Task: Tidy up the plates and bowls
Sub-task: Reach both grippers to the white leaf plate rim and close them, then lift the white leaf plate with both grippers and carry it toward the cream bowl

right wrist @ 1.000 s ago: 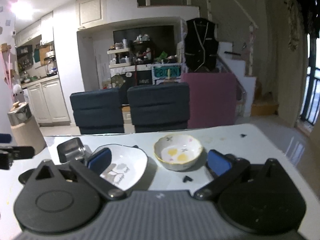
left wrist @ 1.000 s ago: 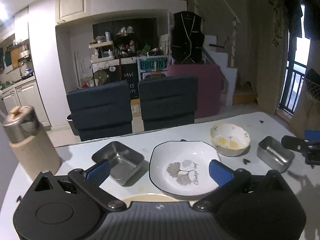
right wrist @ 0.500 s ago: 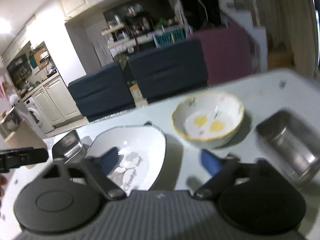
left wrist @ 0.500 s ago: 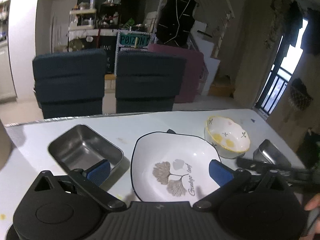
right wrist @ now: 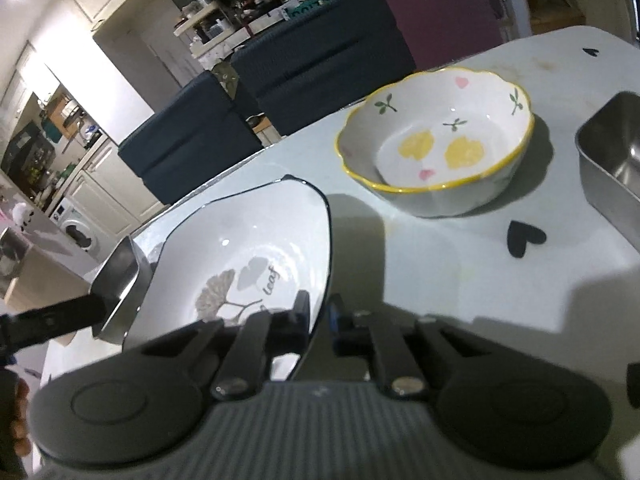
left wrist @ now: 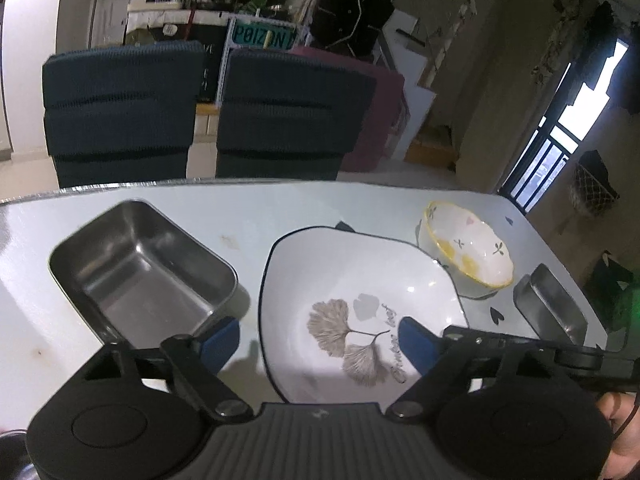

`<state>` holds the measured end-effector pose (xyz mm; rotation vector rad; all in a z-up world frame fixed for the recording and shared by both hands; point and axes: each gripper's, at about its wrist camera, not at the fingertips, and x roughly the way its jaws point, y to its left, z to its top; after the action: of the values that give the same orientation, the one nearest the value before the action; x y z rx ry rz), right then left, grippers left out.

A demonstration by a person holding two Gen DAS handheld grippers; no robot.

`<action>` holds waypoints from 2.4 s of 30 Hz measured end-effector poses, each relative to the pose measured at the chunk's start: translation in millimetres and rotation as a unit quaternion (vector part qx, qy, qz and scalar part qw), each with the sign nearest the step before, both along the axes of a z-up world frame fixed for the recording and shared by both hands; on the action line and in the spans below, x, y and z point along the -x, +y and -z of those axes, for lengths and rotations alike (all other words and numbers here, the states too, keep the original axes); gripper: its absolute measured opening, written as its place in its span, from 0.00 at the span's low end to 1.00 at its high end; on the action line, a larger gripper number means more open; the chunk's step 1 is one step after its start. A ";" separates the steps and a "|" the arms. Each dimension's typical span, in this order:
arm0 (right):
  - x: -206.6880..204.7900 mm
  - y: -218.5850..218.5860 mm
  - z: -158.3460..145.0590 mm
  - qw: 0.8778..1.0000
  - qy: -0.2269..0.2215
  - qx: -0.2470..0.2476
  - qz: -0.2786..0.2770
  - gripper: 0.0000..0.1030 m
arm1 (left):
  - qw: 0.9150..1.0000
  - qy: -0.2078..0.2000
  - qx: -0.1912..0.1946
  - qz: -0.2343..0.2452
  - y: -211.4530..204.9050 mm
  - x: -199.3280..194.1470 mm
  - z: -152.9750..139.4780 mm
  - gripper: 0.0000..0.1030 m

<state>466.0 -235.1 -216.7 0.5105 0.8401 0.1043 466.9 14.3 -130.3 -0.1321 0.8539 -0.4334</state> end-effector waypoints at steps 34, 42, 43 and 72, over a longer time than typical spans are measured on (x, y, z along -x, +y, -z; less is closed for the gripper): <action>10.1 -37.1 -27.5 0.996 -0.001 0.048 -0.076 0.10 | 0.998 0.049 -0.011 -0.028 -33.0 -14.5 13.8 0.14; 52.8 -41.3 -71.9 0.996 -0.022 0.053 -0.075 0.10 | 0.999 0.027 0.000 -0.042 -37.6 42.7 -26.1 0.13; 59.1 -42.1 -77.2 0.995 -0.022 0.052 -0.076 0.10 | 0.999 0.027 0.003 -0.045 -36.6 51.1 -30.6 0.13; 215.3 -53.3 -89.9 0.988 0.046 0.122 -0.081 0.11 | 0.992 0.079 0.040 -0.088 -65.0 250.2 -0.1 0.13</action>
<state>250.7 -288.4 -126.8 0.2177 0.9695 0.1264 216.7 -50.7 -130.1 -0.3171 0.9708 -0.2948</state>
